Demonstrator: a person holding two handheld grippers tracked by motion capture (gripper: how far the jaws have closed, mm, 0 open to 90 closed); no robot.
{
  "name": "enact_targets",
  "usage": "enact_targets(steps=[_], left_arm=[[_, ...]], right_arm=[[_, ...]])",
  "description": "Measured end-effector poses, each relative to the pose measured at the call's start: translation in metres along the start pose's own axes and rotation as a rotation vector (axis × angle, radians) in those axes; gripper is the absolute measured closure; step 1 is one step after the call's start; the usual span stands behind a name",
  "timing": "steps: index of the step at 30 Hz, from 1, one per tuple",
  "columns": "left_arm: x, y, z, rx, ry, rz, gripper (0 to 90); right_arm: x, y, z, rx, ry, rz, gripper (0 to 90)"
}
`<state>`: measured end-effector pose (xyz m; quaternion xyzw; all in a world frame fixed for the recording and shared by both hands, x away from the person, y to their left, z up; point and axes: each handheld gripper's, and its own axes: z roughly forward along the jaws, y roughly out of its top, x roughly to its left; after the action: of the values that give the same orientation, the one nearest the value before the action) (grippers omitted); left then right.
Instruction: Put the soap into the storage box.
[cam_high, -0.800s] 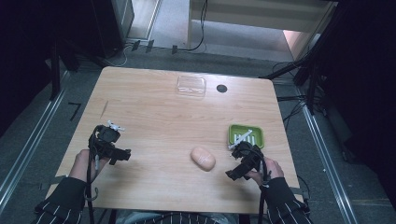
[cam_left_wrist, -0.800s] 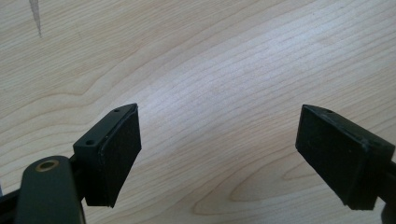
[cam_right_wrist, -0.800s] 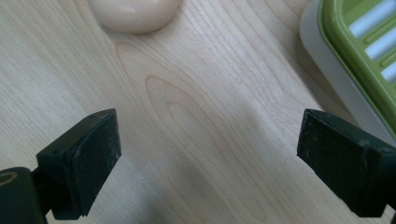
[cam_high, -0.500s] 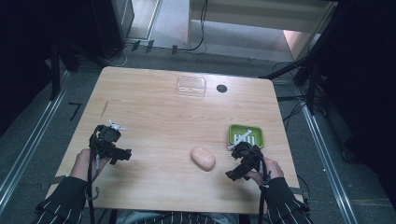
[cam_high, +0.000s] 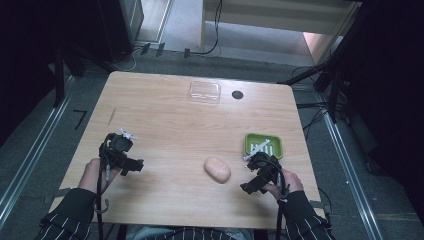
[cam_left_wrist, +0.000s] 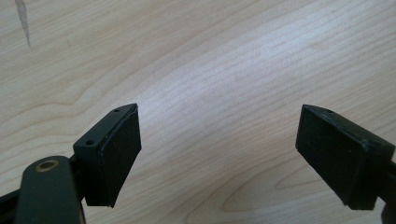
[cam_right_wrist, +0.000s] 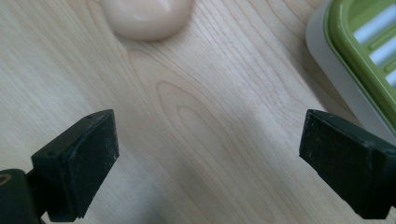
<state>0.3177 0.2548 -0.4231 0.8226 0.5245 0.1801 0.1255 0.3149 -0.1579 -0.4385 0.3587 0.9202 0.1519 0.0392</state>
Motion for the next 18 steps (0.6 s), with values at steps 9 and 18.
enact_targets(steps=[9, 18], left_arm=[[0.006, -0.002, -0.001, -0.007, 0.013, -0.016, 14.8], [0.003, -0.003, -0.003, -0.016, 0.008, -0.013, 14.8]], right_arm=[[0.014, 0.014, -0.004, -0.014, -0.032, -0.041, 5.1], [0.023, 0.021, -0.004, -0.015, -0.038, -0.067, 5.1]])
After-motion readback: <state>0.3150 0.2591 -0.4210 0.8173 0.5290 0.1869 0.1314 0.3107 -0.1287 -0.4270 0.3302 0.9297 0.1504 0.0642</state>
